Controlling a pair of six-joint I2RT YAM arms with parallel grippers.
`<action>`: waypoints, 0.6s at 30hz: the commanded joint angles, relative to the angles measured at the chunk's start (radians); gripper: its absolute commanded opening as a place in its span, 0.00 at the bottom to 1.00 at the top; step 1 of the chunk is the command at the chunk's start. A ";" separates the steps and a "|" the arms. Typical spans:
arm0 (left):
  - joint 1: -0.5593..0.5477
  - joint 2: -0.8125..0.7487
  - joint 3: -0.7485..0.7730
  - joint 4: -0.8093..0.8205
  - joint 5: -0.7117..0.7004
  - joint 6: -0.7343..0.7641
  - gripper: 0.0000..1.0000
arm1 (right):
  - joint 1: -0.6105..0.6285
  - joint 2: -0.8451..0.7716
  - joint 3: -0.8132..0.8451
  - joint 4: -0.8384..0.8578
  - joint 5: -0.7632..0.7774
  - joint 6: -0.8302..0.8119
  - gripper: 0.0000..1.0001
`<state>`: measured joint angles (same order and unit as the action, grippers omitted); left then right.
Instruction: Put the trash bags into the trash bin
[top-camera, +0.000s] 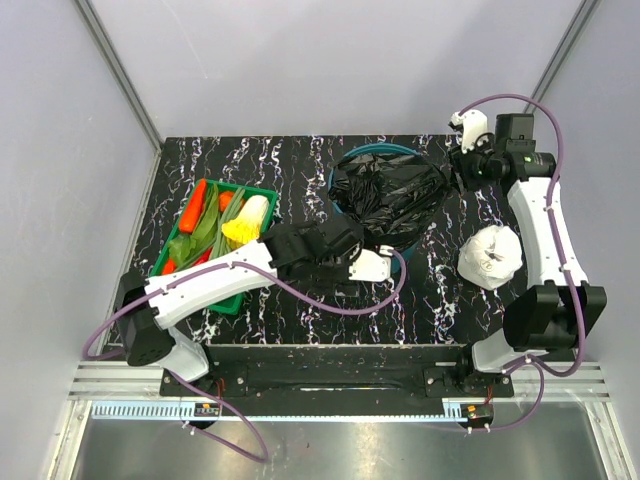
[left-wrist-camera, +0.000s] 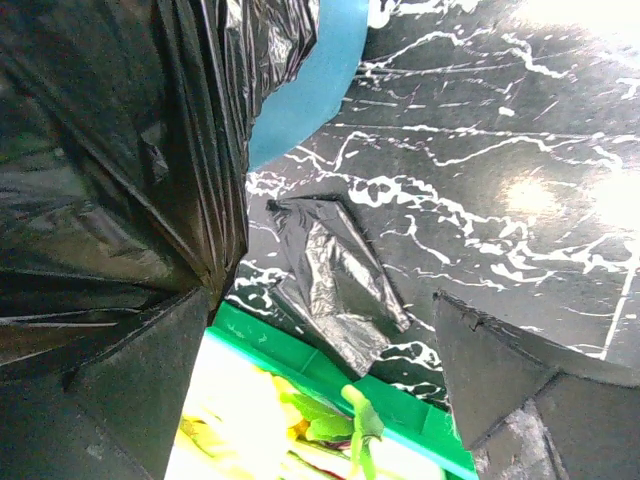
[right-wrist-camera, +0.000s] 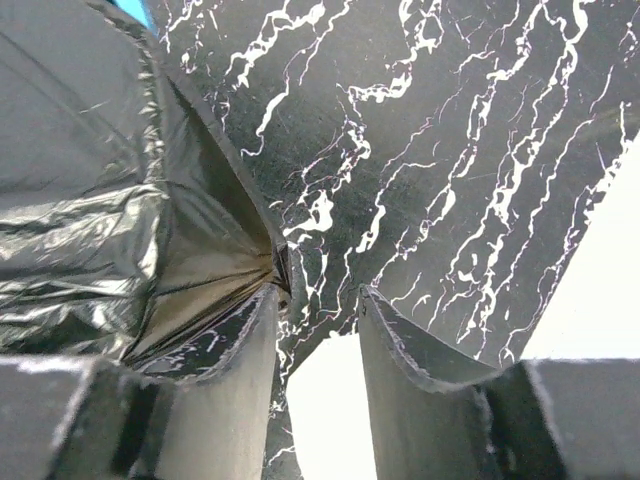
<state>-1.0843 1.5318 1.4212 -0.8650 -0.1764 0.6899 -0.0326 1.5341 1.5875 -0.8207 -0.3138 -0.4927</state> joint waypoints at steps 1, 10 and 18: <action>0.012 -0.070 0.082 -0.020 0.132 -0.072 0.99 | 0.000 -0.064 0.054 -0.049 -0.008 -0.014 0.47; 0.082 -0.114 0.206 -0.144 0.468 -0.098 0.99 | 0.000 -0.075 0.094 -0.117 -0.091 -0.030 0.56; 0.372 -0.176 0.384 -0.043 0.545 -0.226 0.99 | 0.000 -0.072 0.210 -0.147 -0.148 0.025 0.56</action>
<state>-0.8162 1.4246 1.7245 -1.0019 0.3035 0.5476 -0.0326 1.4948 1.7161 -0.9672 -0.4023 -0.4999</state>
